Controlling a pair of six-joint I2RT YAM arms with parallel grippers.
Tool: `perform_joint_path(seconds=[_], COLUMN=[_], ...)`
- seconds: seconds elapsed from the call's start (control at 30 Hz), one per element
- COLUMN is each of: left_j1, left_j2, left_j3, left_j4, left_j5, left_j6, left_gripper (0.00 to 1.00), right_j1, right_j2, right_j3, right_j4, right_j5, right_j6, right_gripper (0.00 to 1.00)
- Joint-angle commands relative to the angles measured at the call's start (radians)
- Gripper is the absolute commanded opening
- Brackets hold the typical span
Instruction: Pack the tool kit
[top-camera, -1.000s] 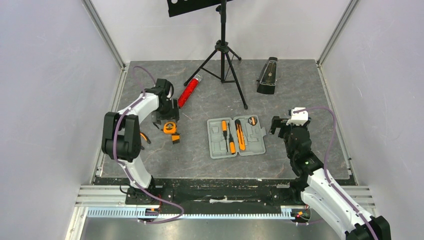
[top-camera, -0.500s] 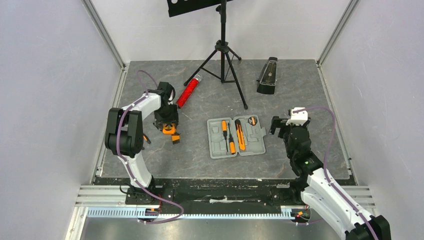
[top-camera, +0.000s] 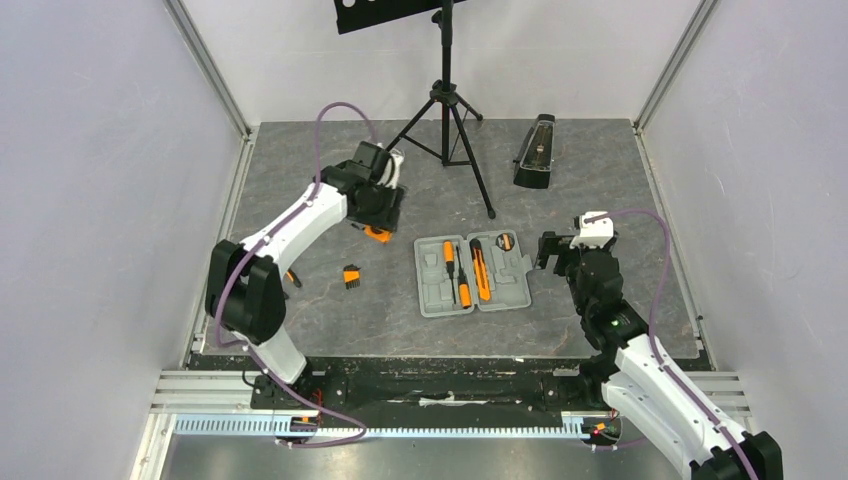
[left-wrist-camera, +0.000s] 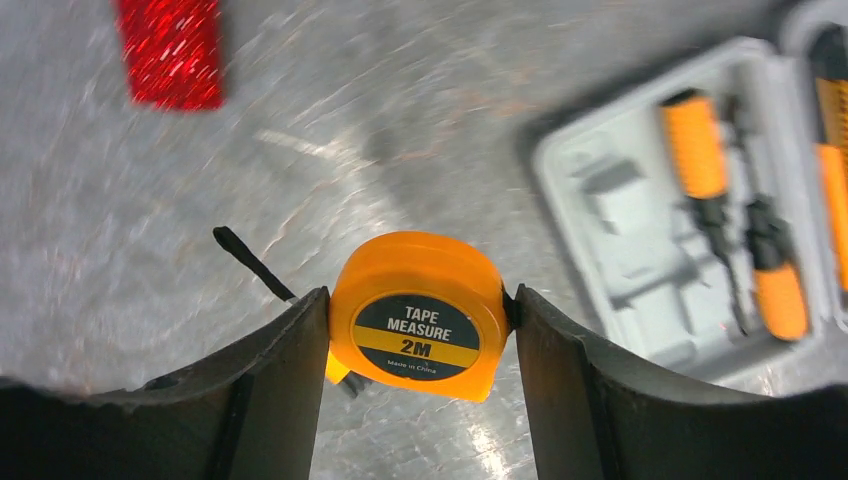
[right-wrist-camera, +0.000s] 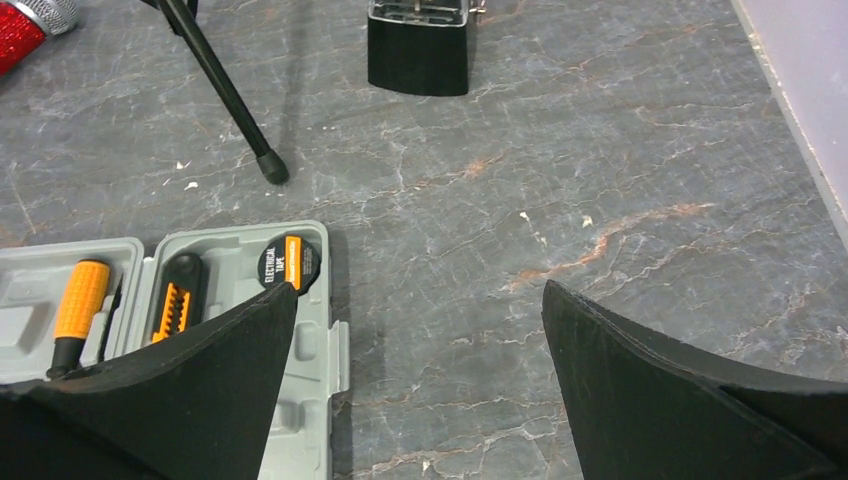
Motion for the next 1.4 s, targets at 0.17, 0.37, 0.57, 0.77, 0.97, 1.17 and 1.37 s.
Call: perform_joint_path(seconds=[0.17, 0.37, 0.57, 0.77, 0.97, 1.17, 1.37], left_j1=[-0.294, -0.455, -0.573, -0.659, -0.699, -0.701, -0.699], left_j2=[-0.1, -0.071, 0.029, 0.187, 0.281, 0.242, 0.127], left_j3=[0.018, -0.018, -0.003, 0.078, 0.145, 0.12, 0.022], left_j4=[0.151, 0.279, 0.341, 0.343, 0.362, 0.394, 0.473], left_j5=[0.126, 0.235, 0.283, 0.228, 0.193, 0.165, 0.122], left_j6=[0.362, 0.533, 0.686, 0.785, 0.837, 0.833, 0.772], left_gripper=[0.5, 0.51, 0.54, 0.57, 0.66, 0.85, 0.89], right_j1=[-0.003, -0.004, -0.003, -0.004, -0.003, -0.004, -0.004], right_j2=[-0.046, -0.129, -0.219, -0.249, -0.258, -0.234, -0.157], right_j3=[0.058, 0.04, 0.025, 0.03, 0.052, 0.077, 0.131], right_j4=[-0.074, -0.111, -0.176, -0.22, -0.26, -0.266, -0.287], right_j5=[-0.025, 0.083, 0.152, 0.159, 0.156, 0.055, -0.055], right_j6=[0.035, 0.056, 0.076, 0.083, 0.076, -0.002, -0.051], right_gripper=[0.94, 0.93, 0.93, 0.93, 0.93, 0.94, 0.95])
